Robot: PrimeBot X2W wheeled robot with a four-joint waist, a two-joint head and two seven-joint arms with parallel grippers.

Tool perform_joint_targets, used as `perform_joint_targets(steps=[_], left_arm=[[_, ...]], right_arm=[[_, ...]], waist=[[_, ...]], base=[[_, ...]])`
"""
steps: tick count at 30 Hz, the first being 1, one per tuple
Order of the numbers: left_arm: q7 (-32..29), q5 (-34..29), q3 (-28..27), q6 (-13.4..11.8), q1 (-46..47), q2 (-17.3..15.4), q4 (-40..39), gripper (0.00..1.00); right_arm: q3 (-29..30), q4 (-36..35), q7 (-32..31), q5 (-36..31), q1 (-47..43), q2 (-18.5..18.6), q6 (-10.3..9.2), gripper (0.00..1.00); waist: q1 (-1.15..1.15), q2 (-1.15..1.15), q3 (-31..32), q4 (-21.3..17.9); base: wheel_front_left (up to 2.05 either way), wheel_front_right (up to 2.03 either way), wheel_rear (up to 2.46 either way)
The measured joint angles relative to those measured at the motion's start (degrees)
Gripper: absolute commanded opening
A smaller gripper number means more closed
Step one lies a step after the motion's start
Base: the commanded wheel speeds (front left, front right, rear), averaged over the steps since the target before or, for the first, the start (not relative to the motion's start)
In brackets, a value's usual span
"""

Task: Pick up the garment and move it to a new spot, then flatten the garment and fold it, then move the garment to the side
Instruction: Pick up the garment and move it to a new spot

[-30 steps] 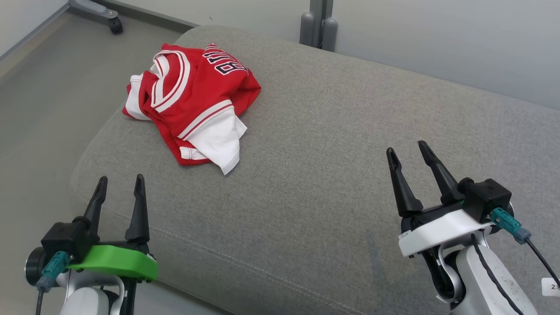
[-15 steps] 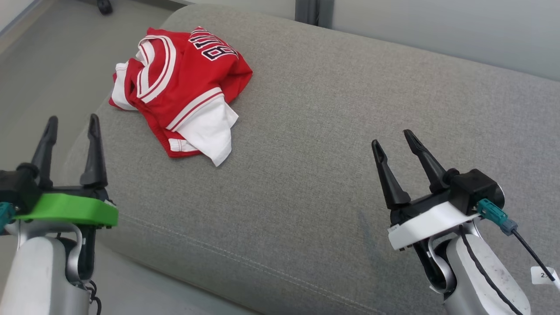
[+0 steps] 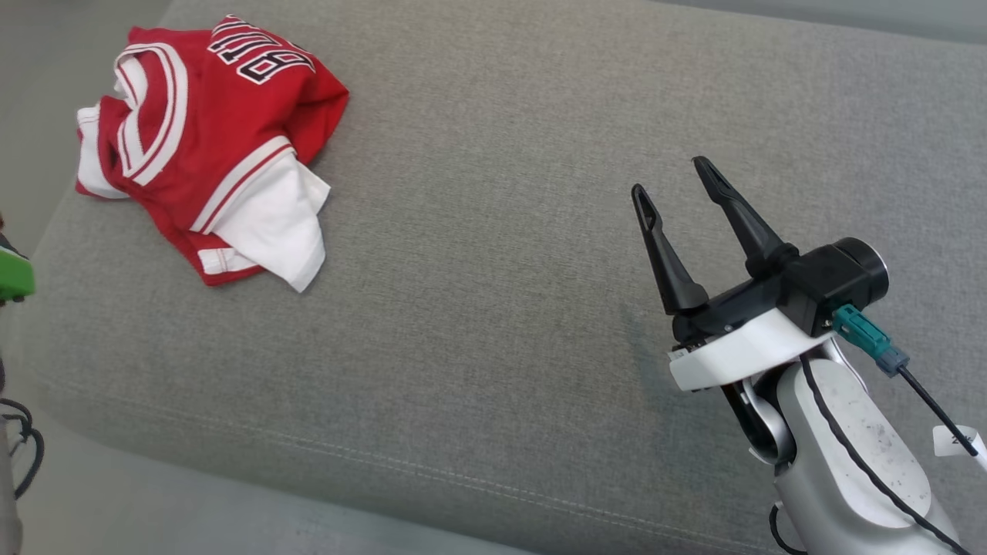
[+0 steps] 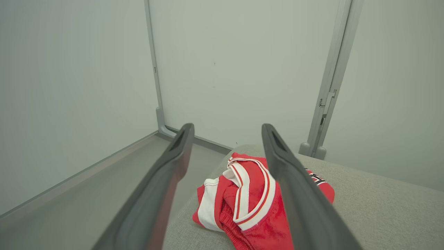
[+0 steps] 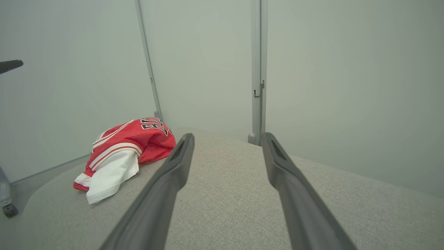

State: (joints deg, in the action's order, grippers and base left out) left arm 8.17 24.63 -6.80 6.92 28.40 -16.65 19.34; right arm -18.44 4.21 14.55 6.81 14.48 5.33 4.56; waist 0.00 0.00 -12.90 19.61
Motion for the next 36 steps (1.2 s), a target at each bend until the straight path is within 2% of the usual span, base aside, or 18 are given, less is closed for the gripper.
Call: perform_joint_targets(steps=[13,21,28,36], left_arm=[[-7.8,10.0,-6.6,0.1,11.5,-5.9,10.9,1.00],[-12.0,11.6,-7.4,0.1,15.7,-8.4,17.4,1.00],[-15.8,13.4,-6.0,0.2,16.5,-8.6,24.4,1.00],[-19.5,12.8,-5.2,0.0,18.2,-8.8,30.1,1.00]], right_arm=[[-1.8,-2.1,0.0,-1.4,3.4,-0.1,0.21,1.00],[-2.2,-2.9,0.0,-1.7,5.9,-0.3,0.21,1.00],[-1.8,-2.9,0.0,-1.8,7.0,-0.4,0.14,1.00],[-1.1,-2.9,0.0,-1.8,7.4,-0.4,-0.11,1.00]], waist=[[0.00,0.00,-7.3,-8.8],[0.00,0.00,-12.2,-13.8],[0.00,0.00,-15.6,-17.9],[0.00,0.00,-17.1,-19.3]], base=[[0.00,0.00,0.00],[0.00,0.00,0.00],[0.00,0.00,0.00],[0.00,0.00,0.00]])
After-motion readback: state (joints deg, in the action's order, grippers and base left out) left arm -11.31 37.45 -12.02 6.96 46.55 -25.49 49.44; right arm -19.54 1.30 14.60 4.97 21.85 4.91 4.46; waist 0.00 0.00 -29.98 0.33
